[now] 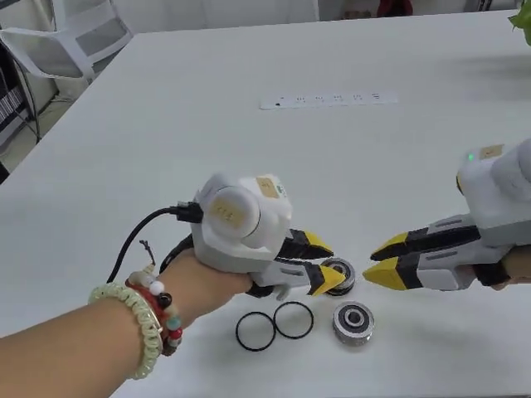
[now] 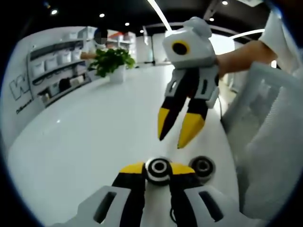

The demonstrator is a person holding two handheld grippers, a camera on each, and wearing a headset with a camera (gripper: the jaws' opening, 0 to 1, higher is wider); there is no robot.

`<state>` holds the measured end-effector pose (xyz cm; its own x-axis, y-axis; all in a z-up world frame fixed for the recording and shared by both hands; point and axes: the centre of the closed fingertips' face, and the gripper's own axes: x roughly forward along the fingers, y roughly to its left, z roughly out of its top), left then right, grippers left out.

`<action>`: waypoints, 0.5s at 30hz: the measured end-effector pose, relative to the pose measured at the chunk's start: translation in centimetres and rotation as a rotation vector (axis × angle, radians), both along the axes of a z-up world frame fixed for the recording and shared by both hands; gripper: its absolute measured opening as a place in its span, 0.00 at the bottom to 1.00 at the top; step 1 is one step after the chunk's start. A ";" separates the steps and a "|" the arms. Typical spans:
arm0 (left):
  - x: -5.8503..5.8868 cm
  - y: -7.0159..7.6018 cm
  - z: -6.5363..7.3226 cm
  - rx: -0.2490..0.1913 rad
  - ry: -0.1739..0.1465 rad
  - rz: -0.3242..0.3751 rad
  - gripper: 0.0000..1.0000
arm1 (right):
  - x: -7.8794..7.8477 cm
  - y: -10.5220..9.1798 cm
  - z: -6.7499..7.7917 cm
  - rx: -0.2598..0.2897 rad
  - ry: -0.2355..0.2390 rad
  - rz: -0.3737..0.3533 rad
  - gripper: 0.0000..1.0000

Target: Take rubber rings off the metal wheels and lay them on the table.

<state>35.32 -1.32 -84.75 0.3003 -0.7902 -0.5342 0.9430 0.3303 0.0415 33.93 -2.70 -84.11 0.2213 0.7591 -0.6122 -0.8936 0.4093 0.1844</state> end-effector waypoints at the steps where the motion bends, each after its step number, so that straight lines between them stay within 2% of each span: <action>1: 0.0 0.0 -0.1 -0.001 0.003 -0.001 0.19 | -0.1 0.1 -0.2 -0.001 -0.003 0.006 0.18; 7: -0.1 0.0 -0.1 -0.008 0.020 0.008 0.17 | -0.2 0.9 -1.5 -0.023 -0.005 0.017 0.25; 9: -0.1 0.0 -0.2 -0.011 0.033 0.014 0.16 | 0.0 1.0 -1.7 -0.027 -0.025 0.004 0.24; 12: -0.4 0.0 -0.2 0.001 0.022 -0.003 0.14 | 0.1 1.0 -1.9 -0.055 -0.075 0.018 0.24; 14: -0.4 -0.1 -0.2 0.001 0.016 -0.002 0.14 | 0.3 1.0 -2.3 -0.061 -0.076 0.014 0.24; 15: -0.4 -0.1 -0.2 0.001 0.017 -0.002 0.14 | 0.4 0.9 -2.6 -0.060 -0.062 0.005 0.23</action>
